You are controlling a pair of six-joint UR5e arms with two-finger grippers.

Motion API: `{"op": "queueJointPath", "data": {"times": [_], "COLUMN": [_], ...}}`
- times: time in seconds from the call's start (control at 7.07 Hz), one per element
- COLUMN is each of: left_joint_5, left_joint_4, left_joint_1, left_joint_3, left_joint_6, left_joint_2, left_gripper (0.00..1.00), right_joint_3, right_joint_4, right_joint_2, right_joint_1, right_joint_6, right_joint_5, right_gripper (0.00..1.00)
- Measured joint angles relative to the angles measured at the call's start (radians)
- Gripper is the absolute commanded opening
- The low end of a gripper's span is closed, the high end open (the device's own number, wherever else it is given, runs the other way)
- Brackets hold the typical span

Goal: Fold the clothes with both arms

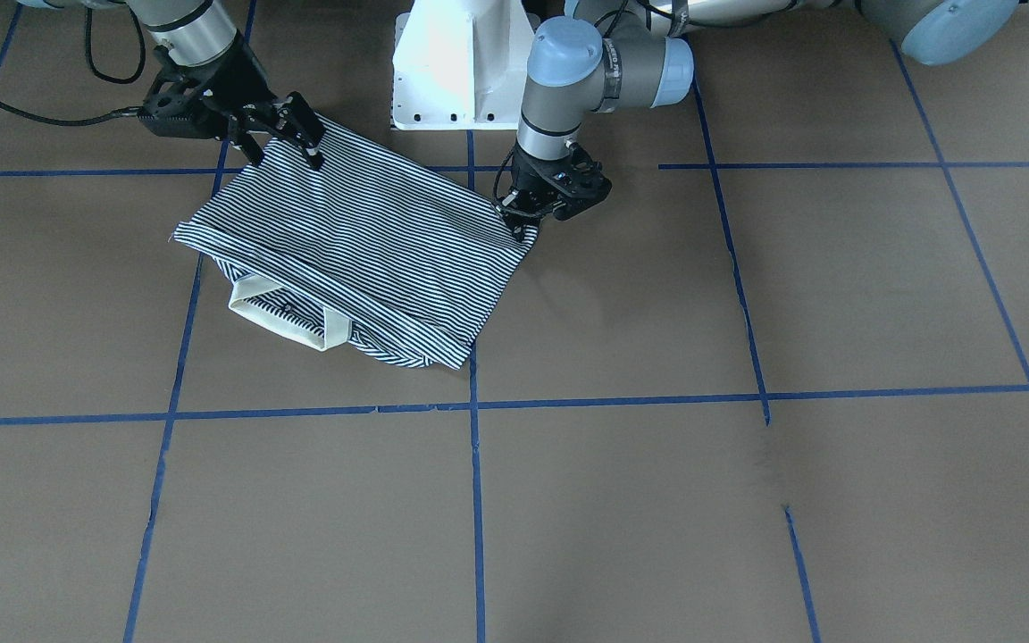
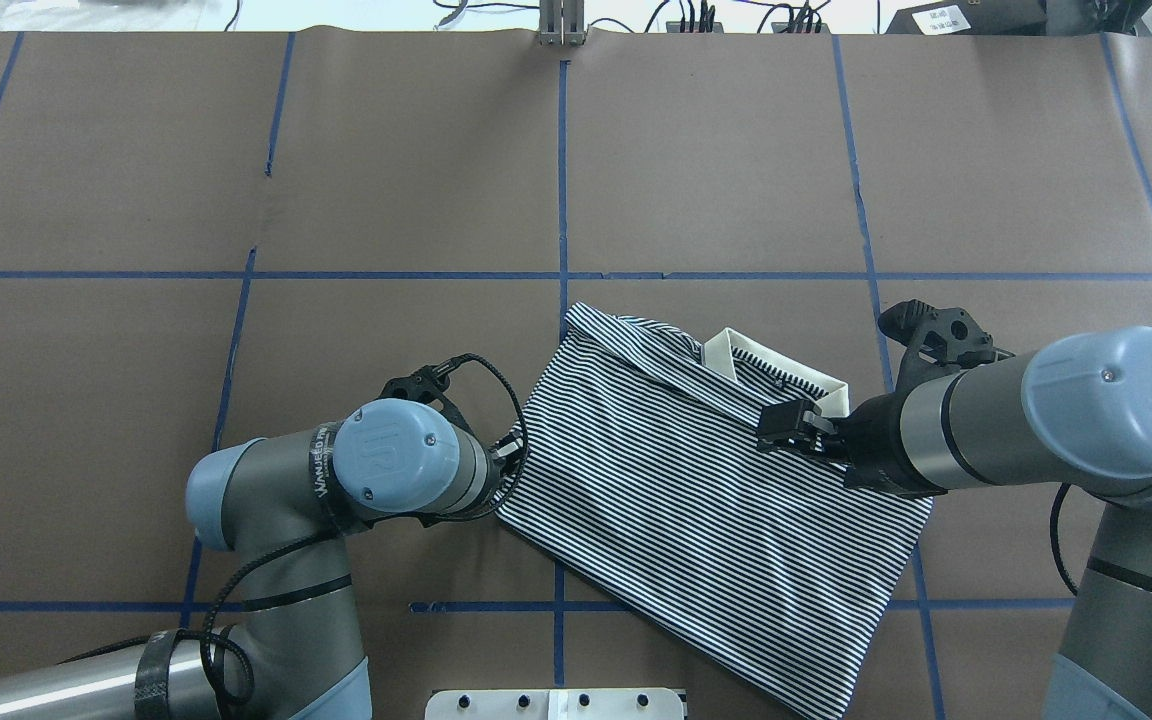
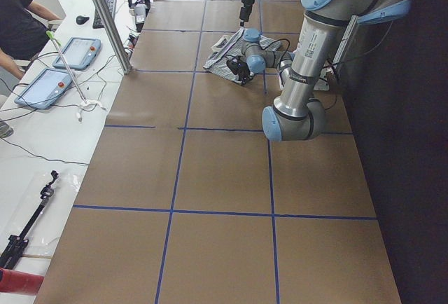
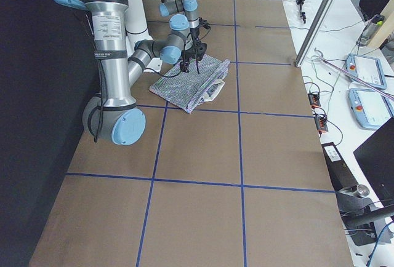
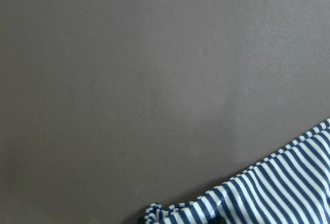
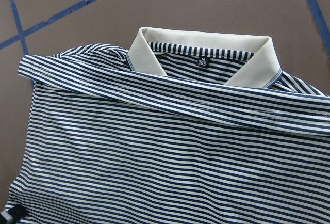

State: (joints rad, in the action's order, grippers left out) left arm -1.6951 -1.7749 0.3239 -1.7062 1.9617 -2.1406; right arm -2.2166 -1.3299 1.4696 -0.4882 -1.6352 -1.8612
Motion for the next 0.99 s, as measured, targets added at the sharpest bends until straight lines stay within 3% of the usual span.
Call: {"op": "queueJointPath", "data": {"times": [0.57, 0.99], "left_joint_5": [0.001, 0.028], "left_joint_4": [0.000, -0.003], "left_joint_1": [0.041, 0.135], "left_joint_3": [-0.018, 0.035], "left_joint_6": [-0.027, -0.122], "left_joint_2": [0.002, 0.001], "left_gripper": [0.00, 0.00], "right_joint_3": [0.001, 0.005], "right_joint_4": [0.000, 0.000], "right_joint_2": [0.002, 0.000], "right_joint_1": [-0.003, 0.001], "right_joint_6": [0.000, -0.001], "right_joint_5": [0.002, 0.008], "right_gripper": [1.00, 1.00]}}
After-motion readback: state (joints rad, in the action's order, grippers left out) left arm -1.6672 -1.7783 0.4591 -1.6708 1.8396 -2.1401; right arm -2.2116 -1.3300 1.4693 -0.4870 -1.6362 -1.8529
